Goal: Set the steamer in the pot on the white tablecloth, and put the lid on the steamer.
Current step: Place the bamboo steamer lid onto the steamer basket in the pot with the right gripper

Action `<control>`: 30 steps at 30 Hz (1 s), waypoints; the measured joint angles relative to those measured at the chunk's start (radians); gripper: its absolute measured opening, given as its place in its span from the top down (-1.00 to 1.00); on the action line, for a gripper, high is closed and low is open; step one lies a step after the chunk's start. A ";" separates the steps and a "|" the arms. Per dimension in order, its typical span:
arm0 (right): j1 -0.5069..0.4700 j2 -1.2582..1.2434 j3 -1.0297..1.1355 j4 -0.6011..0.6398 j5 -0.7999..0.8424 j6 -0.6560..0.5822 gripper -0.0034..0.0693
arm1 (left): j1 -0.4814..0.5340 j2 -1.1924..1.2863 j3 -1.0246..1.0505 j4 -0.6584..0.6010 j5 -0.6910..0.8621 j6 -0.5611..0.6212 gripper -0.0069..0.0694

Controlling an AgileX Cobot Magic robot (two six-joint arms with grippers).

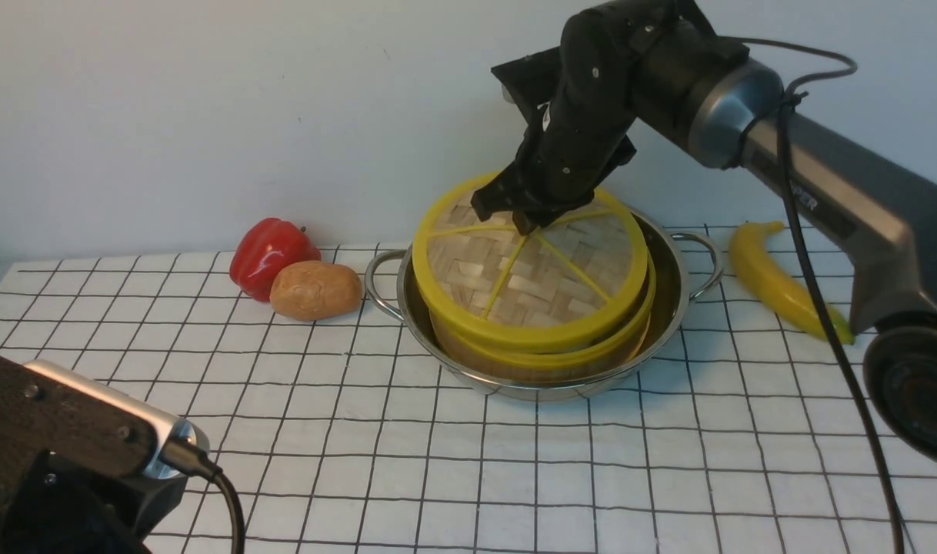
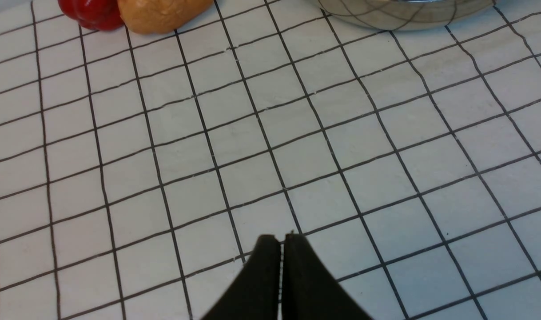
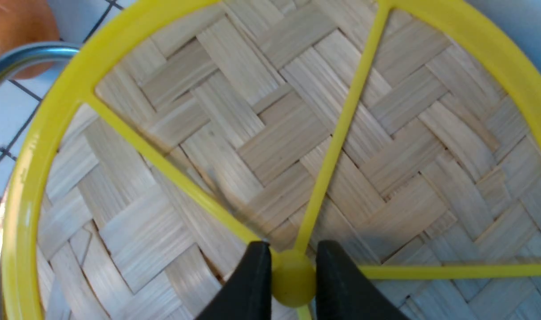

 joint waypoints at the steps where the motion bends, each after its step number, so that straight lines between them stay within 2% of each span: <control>1: 0.000 0.000 0.000 0.000 0.000 0.000 0.52 | 0.000 0.000 0.000 0.000 0.000 0.000 0.81; 30: 0.000 -0.055 0.003 -0.017 0.001 0.038 0.52 | 0.000 0.000 0.000 0.000 0.000 0.000 0.81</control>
